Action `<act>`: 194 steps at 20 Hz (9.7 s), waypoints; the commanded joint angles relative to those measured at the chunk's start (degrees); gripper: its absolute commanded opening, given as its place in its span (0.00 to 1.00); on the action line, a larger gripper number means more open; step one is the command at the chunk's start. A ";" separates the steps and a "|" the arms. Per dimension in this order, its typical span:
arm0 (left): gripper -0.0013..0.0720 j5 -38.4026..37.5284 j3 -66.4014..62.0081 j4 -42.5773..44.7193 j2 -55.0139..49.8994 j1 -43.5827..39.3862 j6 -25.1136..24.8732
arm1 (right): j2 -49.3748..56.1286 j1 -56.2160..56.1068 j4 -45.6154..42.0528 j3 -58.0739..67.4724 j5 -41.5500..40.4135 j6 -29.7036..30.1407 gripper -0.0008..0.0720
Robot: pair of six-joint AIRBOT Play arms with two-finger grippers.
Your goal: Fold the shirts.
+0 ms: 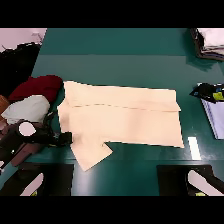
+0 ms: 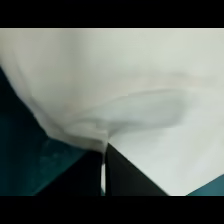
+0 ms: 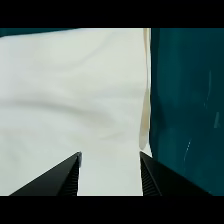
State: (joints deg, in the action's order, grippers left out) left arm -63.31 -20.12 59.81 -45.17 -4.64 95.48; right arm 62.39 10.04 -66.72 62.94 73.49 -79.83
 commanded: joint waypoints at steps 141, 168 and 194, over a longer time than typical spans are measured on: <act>0.05 1.46 -62.66 7.54 -16.24 7.13 -5.49 | 47.87 -41.90 39.50 23.93 -14.08 11.06 0.04; 0.05 14.32 -62.66 7.39 -16.26 -19.30 -3.91 | 23.76 29.81 19.10 28.65 -11.32 3.34 0.03; 0.05 10.67 -62.66 7.43 -16.26 -19.30 -5.97 | 0.28 45.05 -9.53 7.54 5.22 -2.64 0.85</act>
State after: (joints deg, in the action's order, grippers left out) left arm -52.53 -82.78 67.22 -61.41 -23.92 89.71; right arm 65.23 50.76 -75.85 74.35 77.93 -81.47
